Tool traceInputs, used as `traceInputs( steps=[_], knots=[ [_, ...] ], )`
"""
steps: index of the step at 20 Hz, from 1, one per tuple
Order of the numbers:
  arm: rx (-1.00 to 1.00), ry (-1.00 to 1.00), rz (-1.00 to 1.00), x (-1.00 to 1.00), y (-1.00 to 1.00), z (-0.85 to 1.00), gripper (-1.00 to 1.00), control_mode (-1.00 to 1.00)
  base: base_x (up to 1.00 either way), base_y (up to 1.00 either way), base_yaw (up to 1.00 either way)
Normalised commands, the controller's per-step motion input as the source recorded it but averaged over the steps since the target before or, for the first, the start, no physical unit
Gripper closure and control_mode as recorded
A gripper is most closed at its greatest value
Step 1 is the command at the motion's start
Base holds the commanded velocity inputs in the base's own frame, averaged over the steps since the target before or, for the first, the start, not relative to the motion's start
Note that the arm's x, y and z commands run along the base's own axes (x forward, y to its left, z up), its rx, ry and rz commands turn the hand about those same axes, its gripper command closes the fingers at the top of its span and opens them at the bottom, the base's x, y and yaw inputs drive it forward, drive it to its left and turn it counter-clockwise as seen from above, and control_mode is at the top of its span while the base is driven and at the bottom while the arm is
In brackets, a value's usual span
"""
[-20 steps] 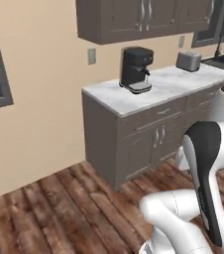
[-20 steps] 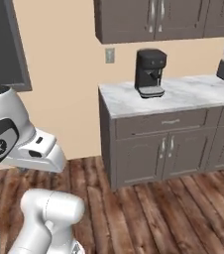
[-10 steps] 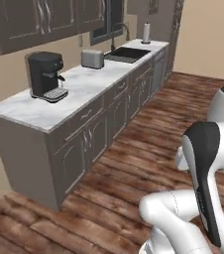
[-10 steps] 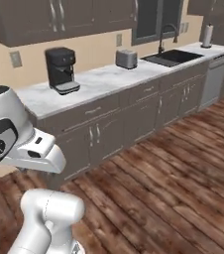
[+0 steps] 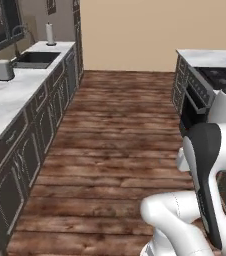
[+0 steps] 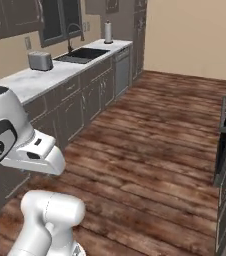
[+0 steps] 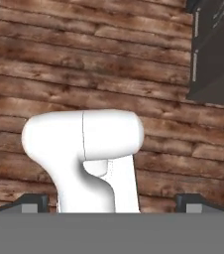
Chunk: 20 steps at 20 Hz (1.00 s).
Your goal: Place the sponge inside the microwave to prepare for sanitizing.
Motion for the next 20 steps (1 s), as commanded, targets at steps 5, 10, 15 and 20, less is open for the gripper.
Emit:
traceInputs(
  steps=[5, 10, 15, 20],
  knots=[
    [0.0, 0.0, 0.0, 0.0, 0.0, 0.0, -1.0, 1.0, 0.19, -0.29, -0.51],
    [0.0, 0.0, 0.0, 0.0, 0.0, 0.0, -1.0, 1.0, 0.46, -0.52, -0.25],
    [0.0, 0.0, 0.0, 0.0, 0.0, 0.0, -1.0, 1.0, 0.38, -0.38, -0.29],
    [0.0, 0.0, 0.0, 0.0, 0.0, 0.0, -1.0, 1.0, 0.24, -0.07, -0.51]
  ],
)
